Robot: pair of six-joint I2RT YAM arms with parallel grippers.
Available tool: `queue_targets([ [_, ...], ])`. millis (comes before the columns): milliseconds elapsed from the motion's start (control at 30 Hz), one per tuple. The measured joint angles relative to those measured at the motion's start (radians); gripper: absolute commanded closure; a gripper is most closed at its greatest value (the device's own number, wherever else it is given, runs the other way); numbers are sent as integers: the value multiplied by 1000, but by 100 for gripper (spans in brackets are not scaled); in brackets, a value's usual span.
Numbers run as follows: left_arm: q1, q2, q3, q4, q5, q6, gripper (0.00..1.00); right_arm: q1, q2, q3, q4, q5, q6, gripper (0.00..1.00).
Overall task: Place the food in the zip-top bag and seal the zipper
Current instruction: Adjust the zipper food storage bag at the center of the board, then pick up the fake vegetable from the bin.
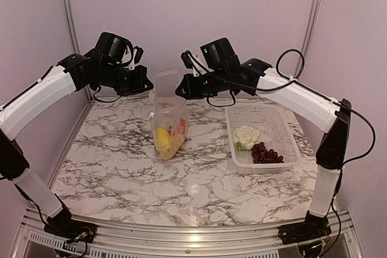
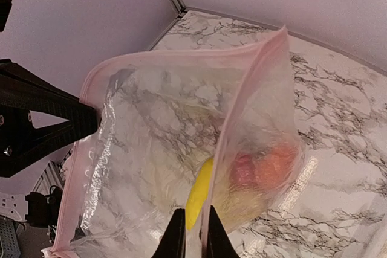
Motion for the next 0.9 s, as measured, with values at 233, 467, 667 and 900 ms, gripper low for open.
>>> queue_targets([
  [233,0,3,68,-22,-24,7,100,-10,-1,16,29,-72,-9,54],
  [467,1,2,87,-25,-63,26,100,-126,-129,-120,116,-178,31,43],
  [667,1,18,61,-26,-26,19,100,-305,-280,-298,154,-204,26,40],
  [900,1,46,31,-26,11,4,100,-521,-327,-525,135,-210,20,38],
])
